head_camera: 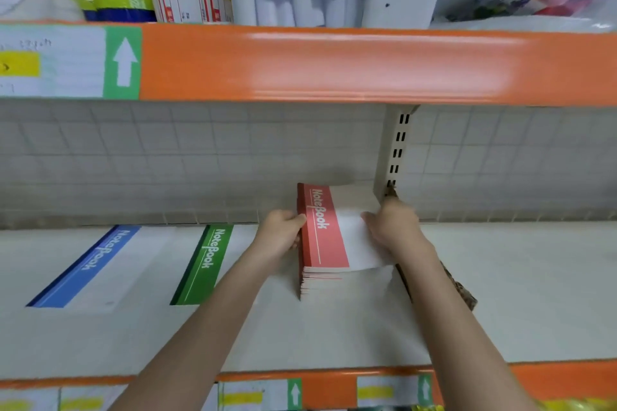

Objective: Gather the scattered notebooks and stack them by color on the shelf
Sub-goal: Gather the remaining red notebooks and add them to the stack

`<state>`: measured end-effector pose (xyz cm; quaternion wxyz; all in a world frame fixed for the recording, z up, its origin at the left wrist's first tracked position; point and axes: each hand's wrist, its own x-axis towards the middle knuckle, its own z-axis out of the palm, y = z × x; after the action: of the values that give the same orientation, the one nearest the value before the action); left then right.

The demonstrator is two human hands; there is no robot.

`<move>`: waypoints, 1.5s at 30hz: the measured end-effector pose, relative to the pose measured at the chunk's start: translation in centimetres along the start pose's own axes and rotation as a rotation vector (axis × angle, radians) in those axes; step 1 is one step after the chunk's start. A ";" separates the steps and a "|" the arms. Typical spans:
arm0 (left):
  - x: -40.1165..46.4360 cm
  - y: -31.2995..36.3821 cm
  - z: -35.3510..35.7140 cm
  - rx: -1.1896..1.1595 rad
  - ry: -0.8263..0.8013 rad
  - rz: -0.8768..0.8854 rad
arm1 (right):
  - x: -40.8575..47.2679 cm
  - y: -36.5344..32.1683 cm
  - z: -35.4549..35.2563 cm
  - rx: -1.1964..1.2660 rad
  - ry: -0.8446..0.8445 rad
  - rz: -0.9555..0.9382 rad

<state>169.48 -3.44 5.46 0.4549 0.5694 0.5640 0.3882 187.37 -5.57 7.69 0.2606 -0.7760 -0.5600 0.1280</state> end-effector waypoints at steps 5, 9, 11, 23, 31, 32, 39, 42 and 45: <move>1.2 -0.5 0.8 0.081 0.084 0.051 | 1.3 0.6 1.3 -0.018 0.015 -0.008; 1.9 -0.9 1.4 0.162 0.143 0.131 | 1.7 1.5 2.1 -0.003 0.011 0.019; 2.2 -1.0 1.9 0.220 0.177 0.175 | 1.9 1.7 2.5 -0.007 0.021 0.006; 2.4 -2.2 2.3 0.400 0.326 0.280 | 2.5 1.6 4.1 -0.037 0.014 0.003; 2.3 -2.7 2.5 0.377 0.398 0.278 | 2.5 1.8 4.5 -0.037 0.018 0.006; 2.4 -2.7 2.5 0.362 0.401 0.274 | 2.5 1.8 4.5 -0.040 0.016 0.005; 2.8 -3.5 2.5 0.272 0.251 0.152 | 2.7 2.5 5.0 0.071 -0.075 0.041; 2.9 -3.9 2.9 0.054 0.151 -0.023 | 3.0 2.6 4.9 0.146 -0.157 0.091; 2.8 -3.5 3.5 -0.290 0.032 -0.236 | 3.3 2.5 4.7 0.181 -0.219 0.114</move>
<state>171.94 -1.15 0.90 0.5656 0.4217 0.5722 0.4182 188.22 -1.83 2.68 0.2593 -0.7611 -0.5263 0.2765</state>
